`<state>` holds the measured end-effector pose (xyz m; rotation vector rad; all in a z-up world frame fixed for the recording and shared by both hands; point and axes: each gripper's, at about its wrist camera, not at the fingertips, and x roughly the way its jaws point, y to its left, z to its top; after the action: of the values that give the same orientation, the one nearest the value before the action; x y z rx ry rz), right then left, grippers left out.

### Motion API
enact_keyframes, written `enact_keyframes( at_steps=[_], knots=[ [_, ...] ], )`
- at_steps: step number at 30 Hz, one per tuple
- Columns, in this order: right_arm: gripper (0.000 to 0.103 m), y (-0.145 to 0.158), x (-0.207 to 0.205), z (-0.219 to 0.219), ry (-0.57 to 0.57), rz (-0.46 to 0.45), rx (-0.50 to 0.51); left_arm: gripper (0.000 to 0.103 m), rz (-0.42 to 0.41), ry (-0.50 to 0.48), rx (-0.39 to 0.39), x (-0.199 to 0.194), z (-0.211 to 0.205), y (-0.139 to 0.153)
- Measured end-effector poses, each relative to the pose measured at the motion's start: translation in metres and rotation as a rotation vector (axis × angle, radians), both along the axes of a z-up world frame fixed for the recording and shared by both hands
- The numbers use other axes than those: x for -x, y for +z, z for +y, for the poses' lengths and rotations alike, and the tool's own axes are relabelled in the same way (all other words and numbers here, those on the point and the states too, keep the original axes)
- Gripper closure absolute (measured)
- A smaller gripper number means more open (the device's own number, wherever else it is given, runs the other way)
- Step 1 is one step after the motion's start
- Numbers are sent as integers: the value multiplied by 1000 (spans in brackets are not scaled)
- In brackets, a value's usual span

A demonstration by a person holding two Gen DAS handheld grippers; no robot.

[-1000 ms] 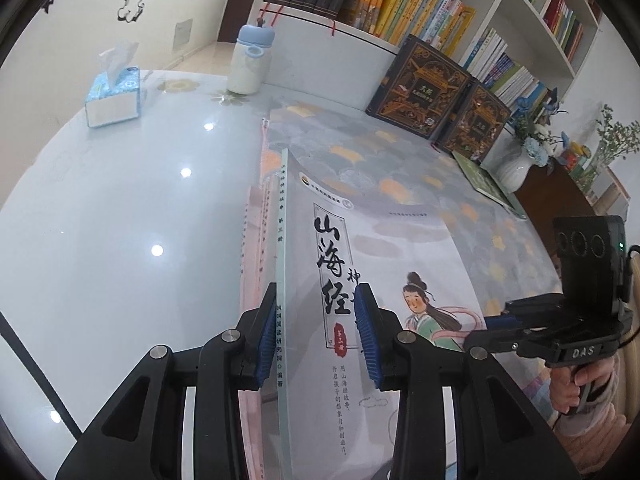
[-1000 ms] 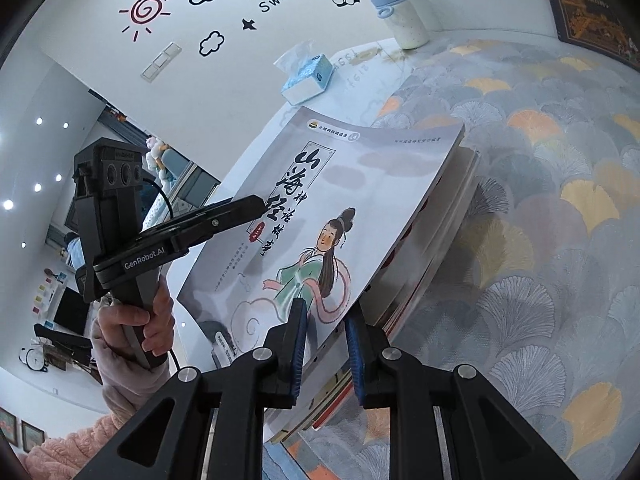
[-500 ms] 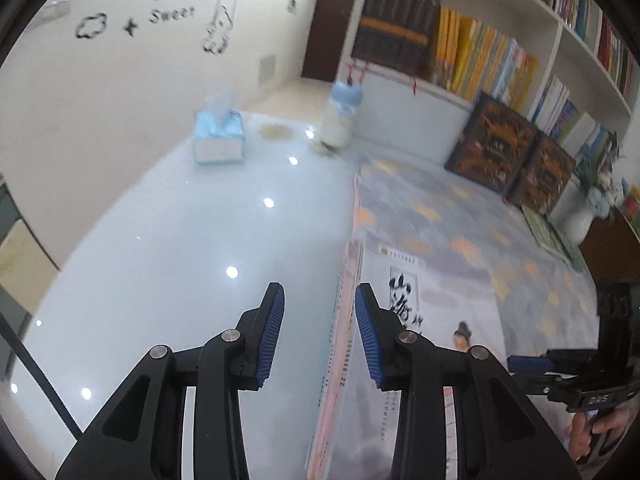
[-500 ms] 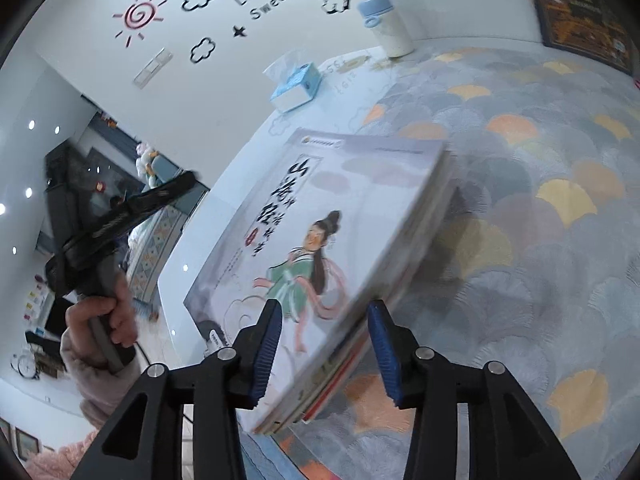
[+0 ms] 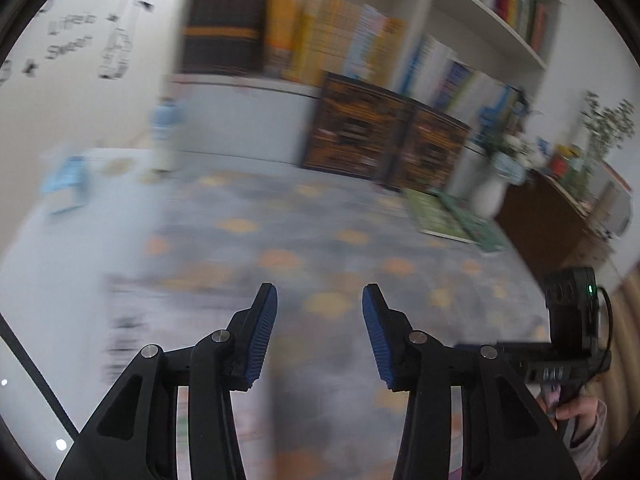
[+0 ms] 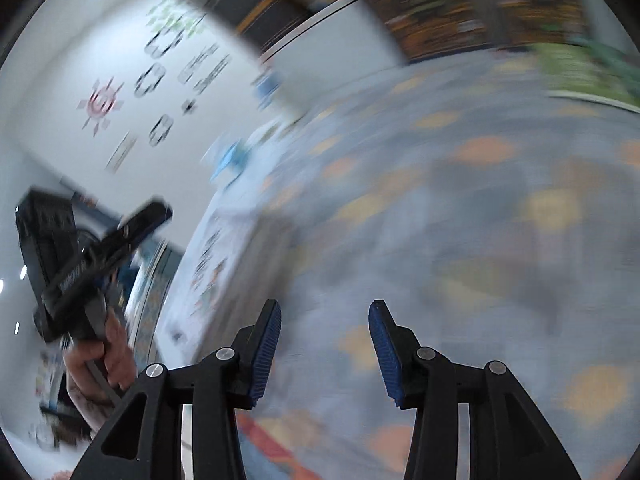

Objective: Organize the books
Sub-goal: 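Lower the white book onto the stack and open both tools, then move the right tool to the green book by the vase and close on it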

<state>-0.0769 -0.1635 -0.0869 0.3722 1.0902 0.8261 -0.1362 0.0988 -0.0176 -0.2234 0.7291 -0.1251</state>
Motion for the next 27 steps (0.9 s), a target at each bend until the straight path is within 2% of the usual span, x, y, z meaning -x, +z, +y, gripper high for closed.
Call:
enact_keyframes(
  at_steps=[4, 9, 10, 13, 15, 18, 21, 24, 27],
  knots=[
    [58, -6, -32, -101, -171, 33, 5, 60, 57, -111, 34, -35, -72, -28],
    [57, -27, -79, -218, -354, 110, -77, 60, 150, -198, 60, -83, -149, -67],
    [57, -30, -89, -235, -391, 118, -89, 60, 153, -205, 67, -85, -157, -71],
    [44, -53, -127, -300, -554, 192, -163, 60, 171, -219, 101, -91, -179, -92],
    [43, -71, -153, -338, -659, 228, -200, 60, 197, -228, 121, -95, -186, -108],
    [43, -91, -182, -366, -745, 258, -235, 61, 254, -244, 107, -100, -195, -133],
    [47, -103, -202, -373, -785, 251, -315, 60, 227, -253, 101, -98, -194, -129],
    [47, -99, -225, -369, -781, 216, -246, 60, 218, -259, 142, -96, -186, -132],
    [48, -98, -238, -365, -789, 190, -229, 60, 214, -272, 153, -93, -182, -132]
  ],
)
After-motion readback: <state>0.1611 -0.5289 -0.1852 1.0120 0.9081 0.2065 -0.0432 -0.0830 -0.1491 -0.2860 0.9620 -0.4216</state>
